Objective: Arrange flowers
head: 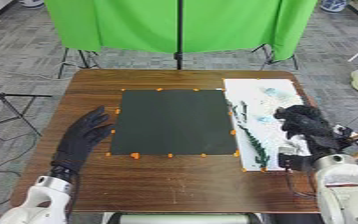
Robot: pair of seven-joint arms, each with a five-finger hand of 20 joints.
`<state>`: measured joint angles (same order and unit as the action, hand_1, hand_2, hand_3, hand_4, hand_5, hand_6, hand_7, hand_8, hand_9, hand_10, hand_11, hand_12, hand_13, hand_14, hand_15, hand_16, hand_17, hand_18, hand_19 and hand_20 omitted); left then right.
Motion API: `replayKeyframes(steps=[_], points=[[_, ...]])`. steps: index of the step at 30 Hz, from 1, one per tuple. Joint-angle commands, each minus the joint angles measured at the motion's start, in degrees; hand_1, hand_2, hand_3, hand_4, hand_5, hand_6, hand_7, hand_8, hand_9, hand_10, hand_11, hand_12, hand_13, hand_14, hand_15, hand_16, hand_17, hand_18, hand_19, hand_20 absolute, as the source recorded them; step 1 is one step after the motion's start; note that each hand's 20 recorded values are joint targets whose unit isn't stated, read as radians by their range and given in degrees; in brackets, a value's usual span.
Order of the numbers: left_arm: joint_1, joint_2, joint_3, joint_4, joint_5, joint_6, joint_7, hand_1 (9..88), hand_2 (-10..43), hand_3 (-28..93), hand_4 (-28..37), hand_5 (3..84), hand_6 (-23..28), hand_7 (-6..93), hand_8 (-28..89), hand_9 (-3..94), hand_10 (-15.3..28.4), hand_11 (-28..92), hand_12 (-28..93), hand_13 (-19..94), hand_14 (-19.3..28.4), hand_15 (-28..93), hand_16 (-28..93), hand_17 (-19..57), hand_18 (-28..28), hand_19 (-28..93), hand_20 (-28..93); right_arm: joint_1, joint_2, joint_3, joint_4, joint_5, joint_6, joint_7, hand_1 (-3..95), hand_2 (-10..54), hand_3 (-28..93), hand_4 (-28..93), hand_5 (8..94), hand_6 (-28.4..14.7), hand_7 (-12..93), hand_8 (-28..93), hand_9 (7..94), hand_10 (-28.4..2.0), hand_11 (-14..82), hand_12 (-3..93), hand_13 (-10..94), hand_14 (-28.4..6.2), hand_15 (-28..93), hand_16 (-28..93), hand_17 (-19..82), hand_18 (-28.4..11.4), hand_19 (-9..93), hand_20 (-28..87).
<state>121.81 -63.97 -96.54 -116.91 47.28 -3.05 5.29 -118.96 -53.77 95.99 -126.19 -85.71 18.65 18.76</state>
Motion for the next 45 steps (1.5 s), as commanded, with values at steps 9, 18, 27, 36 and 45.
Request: replayKeyframes(steps=[9, 18, 27, 36, 45], points=[[0.97, -0.11, -0.1, 0.07, 0.43, -1.01, -0.96, 25.7, -3.9, 67, -28.3, 31.3, 4.8, 17.8, -11, 27.5, 11.0, 23, 14, 25, 13.6, 48, -5, -10.3, 21.1, 53, 4, -1.18, 10.32, 3.98, -1.73, -25.52, -31.48, 11.08, 16.3, -9.5, 60, -28, 83.5, -0.1, 47, -17, 84.3, -13.0, 64.1, 35.4, 77, -13.3, 86, 39, 50, -23.4, 93, 72], [-0.86, 0.81, 0.62, 0.56, 0.27, -1.05, -1.23, 25.6, -3.8, 67, -28.3, 31.2, 4.7, 17.8, -11, 27.6, 11.1, 23, 14, 25, 13.7, 47, -5, -10.4, 21.1, 53, 4, 1.85, 12.84, -1.11, 0.36, -30.85, -37.44, 13.64, 8.5, -5.5, 52, -28, 86.3, -0.8, 45, -19, 84.9, -13.0, 62.4, 33.4, 76, -14.3, 85, 38, 49, -23.6, 93, 70], [0.05, 0.95, 0.38, 0.24, 0.27, -0.99, -0.69, 25.1, -3.8, 68, -28.3, 31.2, 4.7, 17.7, -11, 27.7, 11.2, 23, 14, 25, 13.8, 47, -4, -10.5, 21.2, 53, 4, 5.41, 16.23, -5.92, 3.6, -34.6, -41.59, 13.34, 3.3, -5.9, 62, -28, 83.5, -1.0, 45, -19, 83.2, -13.6, 61.7, 34.8, 75, -14.4, 84, 39, 48, -23.5, 93, 69], [-0.01, 0.85, 0.55, 0.49, 0.17, -0.97, -0.65, 24.9, -3.9, 68, -28.3, 31.2, 4.7, 17.6, -11, 28.1, 11.3, 22, 14, 25, 13.8, 47, -4, -10.5, 21.2, 53, 4, 9.61, 17.76, -11.51, 5.98, -36.1, -44.0, 12.9, 4.6, -6.8, 65, -28, 82.4, -1.0, 45, -19, 82.1, -13.7, 61.5, 35.0, 74, -14.2, 84, 39, 47, -23.2, 93, 68], [-0.99, 1.12, 1.09, 0.93, 0.08, -1.13, -1.42, 24.8, -3.8, 68, -28.3, 31.2, 4.7, 17.5, -11, 28.5, 11.4, 22, 14, 25, 13.8, 47, -4, -10.6, 21.2, 53, 4, 9.3, 17.1, -13.12, 5.64, -36.1, -46.02, 13.0, 8.6, -8.4, 69, -28, 82.8, -0.6, 45, -20, 82.4, -13.6, 61.6, 34.1, 74, -14.0, 85, 38, 47, -23.0, 93, 68]])
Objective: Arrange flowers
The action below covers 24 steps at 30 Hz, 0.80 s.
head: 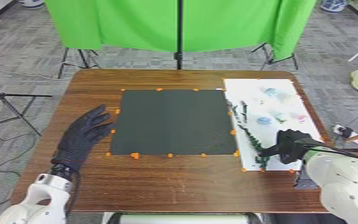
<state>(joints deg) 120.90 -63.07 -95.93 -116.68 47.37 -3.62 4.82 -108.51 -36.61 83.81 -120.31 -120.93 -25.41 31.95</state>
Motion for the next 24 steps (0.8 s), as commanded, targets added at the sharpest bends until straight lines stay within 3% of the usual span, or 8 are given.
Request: replayKeyframes(steps=[1, 6, 17, 24], points=[[0.01, 0.3, 0.45, 0.66, 0.01, -0.57, -0.8, 24.7, -3.8, 68, -28.3, 31.2, 4.7, 17.6, -11, 28.5, 11.4, 22, 14, 25, 13.8, 47, -4, -10.6, 21.2, 53, 4, -1.65, -0.12, -0.85, -0.6, -1.31, -2.04, -0.31, 8.7, -8.4, 69, -28, 82.8, -0.6, 45, -20, 82.4, -13.6, 61.6, 34.1, 74, -14.0, 84, 38, 47, -22.9, 93, 68], [0.1, 0.21, 0.29, 0.36, 0.07, -0.6, -0.97, 24.6, -3.7, 68, -28.3, 31.3, 4.7, 17.6, -11, 28.5, 11.5, 22, 14, 25, 13.8, 47, -4, -10.6, 21.2, 53, 4, -0.2, -0.51, -3.75, -1.22, -2.85, -3.05, 0.29, 11.6, -9.4, 67, -28, 83.5, -0.4, 46, -20, 83.1, -13.4, 61.6, 34.1, 75, -13.8, 85, 38, 48, -23.1, 93, 68], [-0.14, 0.11, 0.52, 0.56, -0.09, -0.55, -1.22, 24.4, -3.5, 68, -28.3, 31.4, 4.8, 17.3, -11, 28.5, 11.5, 22, 14, 25, 13.9, 47, -4, -10.6, 21.1, 53, 4, 6.09, -0.99, -9.94, -0.07, -3.15, -7.13, 2.22, 13.4, -9.5, 67, -28, 88.0, 0.5, 45, -19, 87.1, -12.4, 61.8, 33.9, 79, -12.6, 85, 38, 52, -23.1, 93, 70], [-0.24, 0.17, 0.78, 0.62, -0.09, -0.33, -1.1, 24.4, -3.4, 68, -28.3, 31.4, 4.8, 17.2, -11, 28.5, 11.5, 22, 14, 25, 13.9, 47, -4, -10.6, 21.1, 53, 4, 10.69, -1.57, -15.53, 3.32, 0.69, -11.03, 8.39, 27.7, -9.5, 74, -28, 88.6, 1.4, 44, -18, 89.2, -10.6, 59.8, 35.2, 81, -11.2, 84, 38, 55, -22.0, 93, 69]])
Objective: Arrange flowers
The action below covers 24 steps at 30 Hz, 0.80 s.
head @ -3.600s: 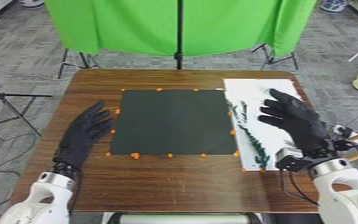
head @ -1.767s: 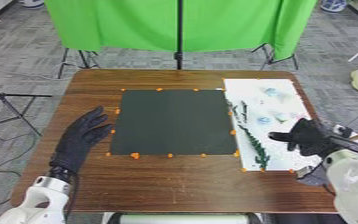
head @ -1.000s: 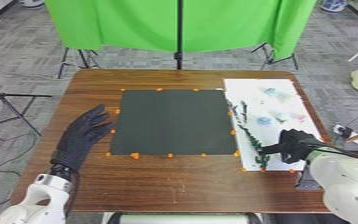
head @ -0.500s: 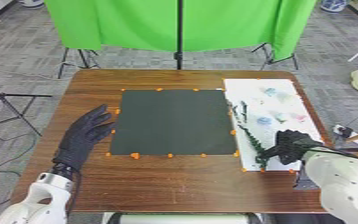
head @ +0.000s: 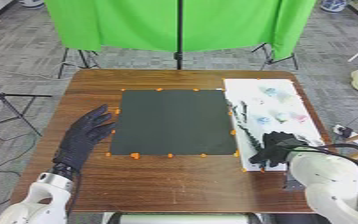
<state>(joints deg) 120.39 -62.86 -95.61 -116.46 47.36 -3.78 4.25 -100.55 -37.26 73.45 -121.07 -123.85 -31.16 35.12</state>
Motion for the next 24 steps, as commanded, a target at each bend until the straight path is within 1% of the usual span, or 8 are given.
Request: replayKeyframes(steps=[1, 4, 5, 7, 10, 19, 21, 24], points=[[0.43, -0.14, 0.37, 0.42, -0.04, -0.33, -0.56, 24.4, -3.4, 68, -28.3, 31.4, 4.8, 17.3, -10, 28.5, 11.5, 22, 14, 25, 13.9, 47, -4, -10.6, 21.1, 53, 4, 2.86, -0.99, -5.4, 4.57, 4.33, -5.44, 5.31, 30.7, -9.5, 74, -28, 88.1, 1.8, 44, -18, 89.2, -10.4, 59.5, 35.4, 81, -10.9, 83, 38, 55, -21.8, 93, 69], [0.41, -0.22, 0.52, 0.35, -0.06, -0.21, -0.73, 24.4, -3.4, 68, -28.3, 31.4, 4.8, 17.3, -10, 28.5, 11.5, 22, 14, 25, 13.9, 47, -4, -10.6, 21.1, 53, 4, 2.34, -1.42, -5.33, 5.13, 6.3, -5.19, 5.83, 36.0, -9.5, 74, -28, 87.2, 2.4, 44, -18, 88.9, -9.6, 58.9, 35.7, 81, -10.1, 83, 38, 55, -21.2, 93, 67], [0.36, -0.26, 0.52, 0.34, -0.04, -0.13, -0.85, 24.5, -3.3, 68, -28.3, 31.4, 4.8, 17.2, -10, 28.5, 11.5, 22, 14, 25, 13.8, 47, -4, -10.6, 21.1, 53, 4, 2.01, -1.37, -5.3, 5.08, 6.04, -5.2, 5.41, 37.8, -9.5, 74, -28, 87.1, 2.3, 44, -16, 88.8, -9.5, 59.0, 35.6, 81, -10.0, 83, 38, 55, -21.0, 93, 67], [0.42, -0.24, 0.47, 0.32, -0.13, 0.02, -0.87, 24.5, -3.2, 68, -28.3, 31.4, 4.8, 17.2, -10, 28.5, 11.5, 22, 14, 25, 13.9, 47, -4, -10.7, 21.1, 53, 4, 0.79, -1.36, -4.64, 4.53, 5.74, -4.62, 4.61, 42.3, -9.5, 72, -28, 86.4, 1.7, 44, -4, 89.0, -9.3, 59.1, 35.2, 81, -9.7, 83, 38, 55, -20.8, 93, 67], [0.78, -0.28, 0.24, 0.24, -0.11, 0.04, -0.67, 24.3, -3.1, 68, -28.3, 31.4, 4.8, 17.2, -10, 28.5, 11.6, 22, 14, 25, 13.9, 47, -4, -10.7, 21.1, 53, 4, -0.82, -1.34, -3.38, 3.73, 5.77, -3.75, 3.36, 44.8, -9.5, 72, -28, 86.4, 1.2, 44, 0, 89.4, -9.1, 59.3, 35.1, 81, -9.3, 83, 38, 55, -20.9, 93, 67], [1.27, -0.58, 0.13, 0.18, -0.18, 0.29, -0.47, 24.3, -2.9, 68, -28.3, 31.4, 4.9, 16.9, -10, 28.4, 11.5, 22, 14, 25, 14.0, 47, -4, -10.8, 21.1, 53, 4, -5.63, -1.04, -0.26, 2.38, 1.92, 4.18, -2.2, 39.1, -9.5, 87, -27, 88.5, 0.5, 49, 7, 92.7, -9.7, 60.9, 33.7, 84, -9.0, 83, 37, 58, -20.1, 93, 68], [1.19, -0.58, 0.14, 0.2, -0.19, 0.27, -0.6, 24.3, -2.9, 68, -28.3, 31.4, 4.9, 17.0, -10, 28.4, 11.5, 22, 14, 25, 14.0, 47, -4, -10.8, 21.1, 53, 4, -5.68, -1.24, -0.06, 2.37, 3.38, 4.76, -1.47, 36.7, -9.5, 90, -25, 88.4, -0.3, 49, 11, 93.6, -9.2, 57.1, 26.1, 87, -7.6, 78, 36, 60, -18.7, 93, 65], [1.4, -0.52, 0.11, 0.19, -0.17, 0.25, -0.34, 24.3, -2.8, 68, -28.3, 31.5, 4.9, 17.1, -10, 28.3, 11.5, 22, 14, 25, 14.0, 47, -4, -10.8, 21.1, 53, 4, -5.99, -1.13, 0.3, 2.55, 3.36, 5.87, -2.53, 35.7, -9.5, 92, -22, 88.2, -1.4, 50, 12, 93.7, -9.3, 55.8, 23.4, 90, -6.4, 74, 35, 62, -18.3, 93, 64]])
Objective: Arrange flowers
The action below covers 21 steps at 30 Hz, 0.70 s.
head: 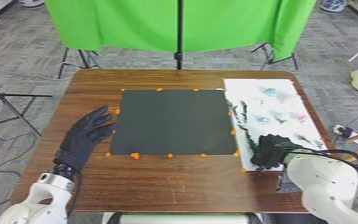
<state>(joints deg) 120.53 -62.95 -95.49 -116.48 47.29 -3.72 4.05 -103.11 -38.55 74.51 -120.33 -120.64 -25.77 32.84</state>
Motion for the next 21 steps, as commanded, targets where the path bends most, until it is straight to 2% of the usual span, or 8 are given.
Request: replayKeyframes(steps=[1, 5, 10, 16, 21], points=[[1.21, -0.42, -0.01, 0.19, -0.14, 0.21, -0.13, 24.4, -2.7, 68, -28.3, 31.5, 4.9, 17.1, -10, 28.2, 11.6, 22, 14, 25, 14.0, 47, -4, -10.8, 21.1, 53, 4, -3.62, 0.17, -0.49, 1.87, -0.16, 0.82, -1.07, 35.8, -9.5, 92, -22, 88.1, -1.6, 51, 12, 93.7, -9.3, 55.8, 23.1, 90, -6.1, 73, 35, 63, -18.3, 93, 64], [1.16, -0.34, 0.08, 0.17, -0.14, 0.29, -0.07, 24.4, -2.7, 68, -28.3, 31.5, 4.9, 17.2, -10, 28.1, 11.5, 22, 14, 25, 13.9, 47, -4, -10.8, 21.0, 53, 4, -4.05, 0.3, 0.23, 1.54, -0.38, 3.4, -1.83, 35.8, -9.5, 93, -21, 87.8, -2.2, 52, 12, 93.7, -8.6, 56.8, 22.6, 91, -5.8, 73, 36, 63, -18.9, 93, 64], [0.67, -0.33, 0.21, 0.38, -0.16, 0.3, -0.36, 24.4, -2.6, 68, -28.3, 31.5, 4.8, 17.3, -10, 27.9, 11.5, 22, 14, 25, 13.9, 47, -5, -10.7, 21.0, 53, 4, -4.24, 0.08, 3.66, -0.3, 1.49, 5.27, -0.84, 35.0, -9.5, 93, -18, 88.4, -3.2, 54, 8, 93.7, -9.1, 57.7, 22.0, 92, -5.8, 72, 37, 64, -18.9, 93, 64], [1.04, -0.29, -0.02, 0.21, -0.22, 0.44, -0.19, 24.6, -2.5, 68, -28.3, 31.6, 4.9, 17.4, -11, 27.9, 11.5, 22, 14, 25, 13.9, 47, -5, -10.7, 21.0, 53, 4, -3.8, -0.2, 10.06, -3.46, 8.89, 7.31, 2.26, 33.7, -9.1, 93, -13, 91.7, -3.2, 55, -3, 93.7, -9.8, 60.5, 19.1, 94, -6.5, 71, 36, 65, -19.5, 93, 65], [1.96, -0.19, -0.76, -0.22, 0.14, 0.25, 0.15, 24.4, -2.5, 68, -28.3, 31.6, 4.9, 17.3, -10, 27.9, 11.4, 22, 14, 25, 13.9, 47, -5, -10.7, 21.1, 53, 4, -1.85, -0.66, 12.62, -5.23, 12.35, 8.44, 3.38, 33.5, -8.9, 93, -12, 92.1, -3.1, 55, -5, 93.7, -9.9, 61.0, 18.9, 94, -6.6, 72, 35, 66, -19.7, 93, 65]])
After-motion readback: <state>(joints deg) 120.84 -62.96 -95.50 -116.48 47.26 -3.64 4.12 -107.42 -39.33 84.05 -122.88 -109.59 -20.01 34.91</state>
